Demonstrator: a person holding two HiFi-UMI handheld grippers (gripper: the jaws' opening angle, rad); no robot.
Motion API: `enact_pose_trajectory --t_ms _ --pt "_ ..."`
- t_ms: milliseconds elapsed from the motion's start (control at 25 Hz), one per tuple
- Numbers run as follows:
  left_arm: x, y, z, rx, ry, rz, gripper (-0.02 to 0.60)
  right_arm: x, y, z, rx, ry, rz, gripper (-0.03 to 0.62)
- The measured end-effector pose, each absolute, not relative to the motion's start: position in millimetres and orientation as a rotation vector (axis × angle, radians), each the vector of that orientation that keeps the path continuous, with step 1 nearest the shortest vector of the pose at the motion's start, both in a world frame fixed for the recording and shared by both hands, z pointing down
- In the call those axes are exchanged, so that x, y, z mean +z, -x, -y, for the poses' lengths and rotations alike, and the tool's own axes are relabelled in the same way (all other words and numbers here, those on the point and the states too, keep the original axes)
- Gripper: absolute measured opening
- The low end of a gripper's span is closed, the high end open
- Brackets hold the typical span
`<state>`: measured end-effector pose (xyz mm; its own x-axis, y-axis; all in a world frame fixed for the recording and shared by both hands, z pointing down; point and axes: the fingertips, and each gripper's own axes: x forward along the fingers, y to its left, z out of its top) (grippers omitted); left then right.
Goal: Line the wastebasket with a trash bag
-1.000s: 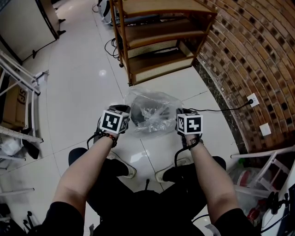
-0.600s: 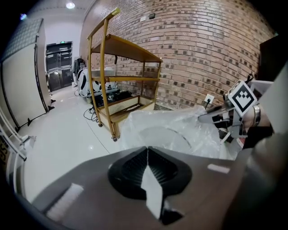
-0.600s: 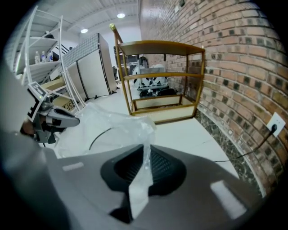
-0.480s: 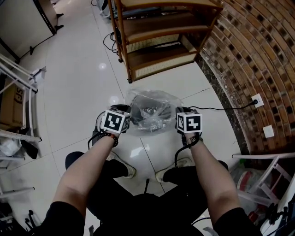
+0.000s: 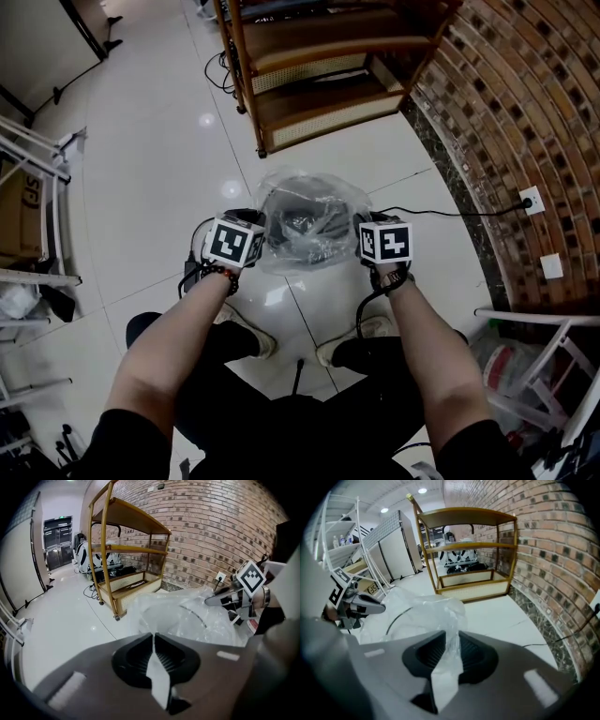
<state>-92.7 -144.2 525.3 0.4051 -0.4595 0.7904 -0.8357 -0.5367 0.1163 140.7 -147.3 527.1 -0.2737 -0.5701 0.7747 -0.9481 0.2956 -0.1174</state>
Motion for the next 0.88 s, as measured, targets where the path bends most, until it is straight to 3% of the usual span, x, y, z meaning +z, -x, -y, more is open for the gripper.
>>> enact_pose_trajectory --t_ms 440,880 --pt "500 68 149 0.844 -2.256 1.039 0.002 508 -147 145 0.759 -1.390 1.956 0.040" --pt "514 87 129 0.954 -2.186 1.063 0.003 509 -141 137 0.774 -1.361 1.953 0.040"
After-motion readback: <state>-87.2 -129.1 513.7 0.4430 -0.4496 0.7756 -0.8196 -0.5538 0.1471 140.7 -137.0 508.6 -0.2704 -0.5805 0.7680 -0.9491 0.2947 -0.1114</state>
